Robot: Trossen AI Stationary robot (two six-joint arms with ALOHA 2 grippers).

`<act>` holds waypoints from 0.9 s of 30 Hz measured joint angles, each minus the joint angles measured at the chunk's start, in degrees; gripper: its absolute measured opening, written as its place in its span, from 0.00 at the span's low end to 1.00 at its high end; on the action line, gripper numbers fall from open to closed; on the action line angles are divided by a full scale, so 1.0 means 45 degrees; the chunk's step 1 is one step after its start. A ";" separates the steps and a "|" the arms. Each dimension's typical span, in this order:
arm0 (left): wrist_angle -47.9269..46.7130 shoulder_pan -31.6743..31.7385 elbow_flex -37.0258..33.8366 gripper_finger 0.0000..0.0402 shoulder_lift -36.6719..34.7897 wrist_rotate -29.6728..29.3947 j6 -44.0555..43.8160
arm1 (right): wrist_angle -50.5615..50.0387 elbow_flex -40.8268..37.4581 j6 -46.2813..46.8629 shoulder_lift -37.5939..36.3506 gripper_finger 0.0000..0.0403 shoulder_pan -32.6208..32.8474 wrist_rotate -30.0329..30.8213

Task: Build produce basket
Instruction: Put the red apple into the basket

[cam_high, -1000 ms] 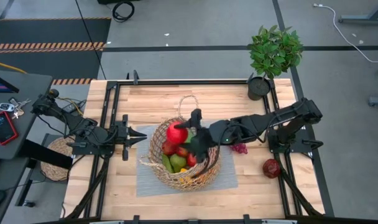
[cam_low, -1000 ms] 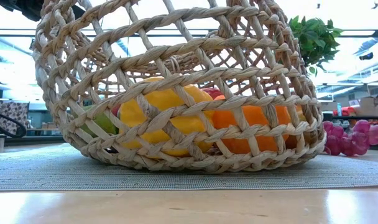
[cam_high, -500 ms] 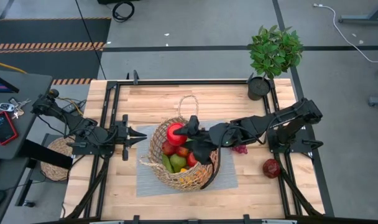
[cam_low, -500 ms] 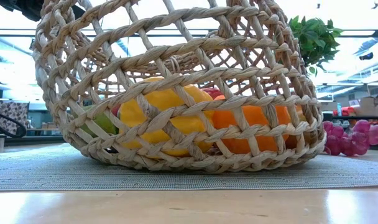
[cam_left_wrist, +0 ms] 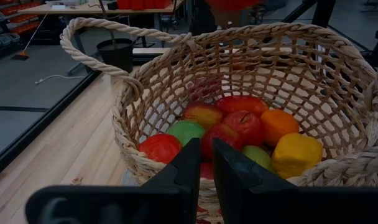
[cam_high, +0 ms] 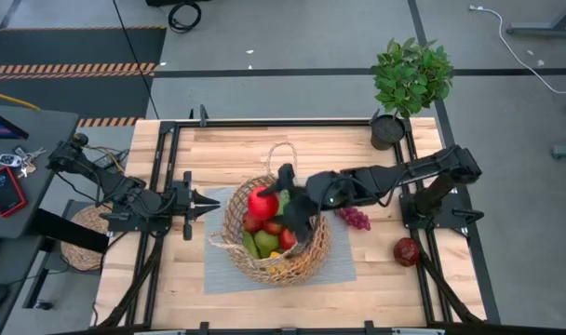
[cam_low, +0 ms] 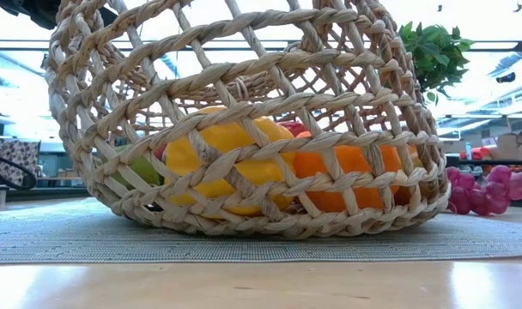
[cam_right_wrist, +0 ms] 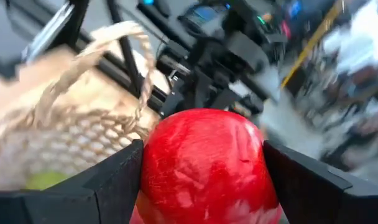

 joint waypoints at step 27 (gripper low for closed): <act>0.0005 -0.0003 0.0000 0.12 -0.0001 -0.0001 0.0000 | -0.1215 0.0439 0.9595 0.2265 0.80 -0.2168 -0.7067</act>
